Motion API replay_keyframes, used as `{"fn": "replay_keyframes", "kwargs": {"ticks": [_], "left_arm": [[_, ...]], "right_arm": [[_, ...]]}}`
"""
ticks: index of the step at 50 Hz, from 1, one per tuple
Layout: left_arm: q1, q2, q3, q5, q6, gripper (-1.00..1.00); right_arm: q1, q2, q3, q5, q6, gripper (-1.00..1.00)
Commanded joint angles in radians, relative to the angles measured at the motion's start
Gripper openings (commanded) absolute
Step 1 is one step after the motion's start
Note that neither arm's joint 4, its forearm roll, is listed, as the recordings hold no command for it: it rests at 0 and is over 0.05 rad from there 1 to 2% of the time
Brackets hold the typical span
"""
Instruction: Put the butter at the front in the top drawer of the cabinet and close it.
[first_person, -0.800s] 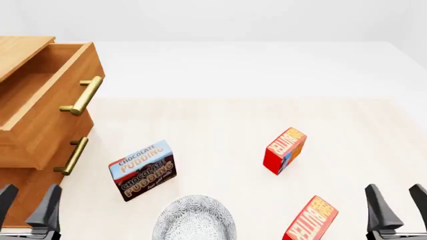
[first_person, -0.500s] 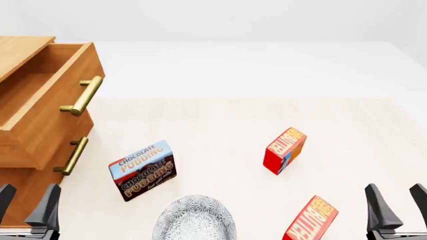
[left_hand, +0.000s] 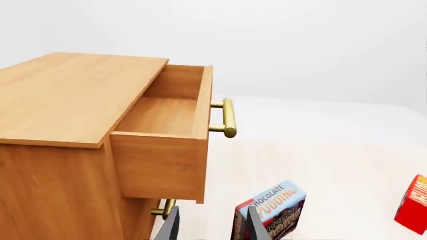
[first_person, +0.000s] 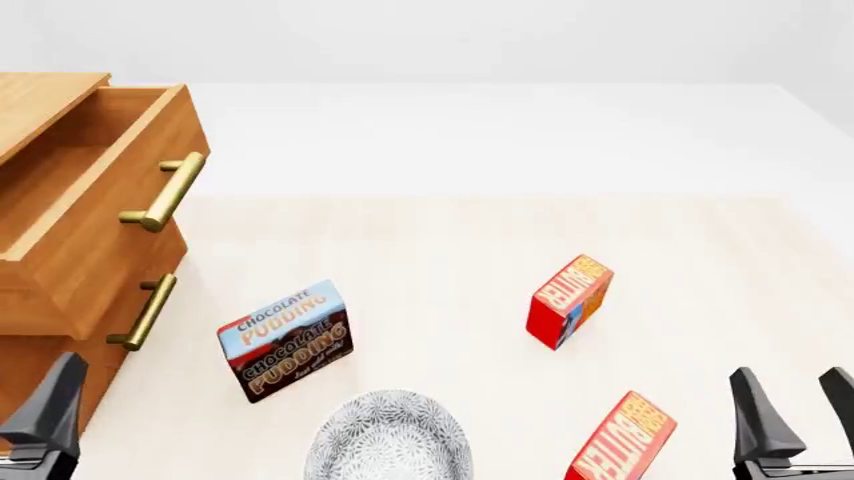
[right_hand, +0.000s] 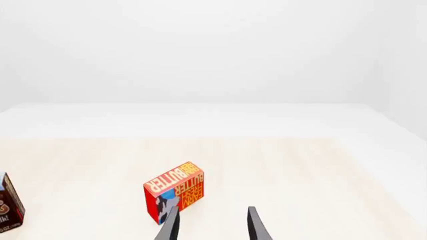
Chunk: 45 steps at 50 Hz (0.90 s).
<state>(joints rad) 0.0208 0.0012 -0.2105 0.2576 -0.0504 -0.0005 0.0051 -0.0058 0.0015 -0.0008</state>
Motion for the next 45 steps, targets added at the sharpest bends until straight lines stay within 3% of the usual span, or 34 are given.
{"fn": "replay_keyframes", "kwargs": {"ticks": [1, 6, 8, 13, 17, 20, 33, 41, 45], "left_arm": [[0.014, -0.001, -0.161, 0.224, -0.027, 1.00], [-0.028, 0.000, -0.211, 0.297, -0.046, 1.00], [0.002, 0.001, -0.221, 0.345, -0.019, 1.00], [-0.009, 0.008, -0.302, 0.428, -0.029, 1.00], [0.020, 0.082, -0.328, 0.455, -0.003, 1.00], [-0.003, 0.097, -0.399, 0.508, -0.024, 1.00], [-0.053, 0.257, -0.548, 0.613, -0.056, 1.00], [-0.060, 0.345, -0.618, 0.663, -0.045, 1.00], [-0.067, 0.398, -0.698, 0.712, -0.036, 1.00]], "right_arm": [[0.000, -0.001, 0.001, 0.000, 0.000, 1.00], [0.000, -0.001, 0.001, 0.000, 0.000, 1.00], [0.000, -0.001, 0.001, 0.000, 0.000, 1.00], [0.000, -0.001, 0.001, 0.000, 0.000, 1.00], [0.000, -0.001, 0.001, 0.000, 0.000, 1.00], [0.000, -0.001, 0.001, 0.000, 0.000, 1.00], [0.000, -0.001, 0.001, 0.000, 0.000, 1.00], [0.000, -0.001, 0.001, 0.000, 0.000, 1.00], [0.000, -0.001, 0.001, 0.000, 0.000, 1.00]]}}
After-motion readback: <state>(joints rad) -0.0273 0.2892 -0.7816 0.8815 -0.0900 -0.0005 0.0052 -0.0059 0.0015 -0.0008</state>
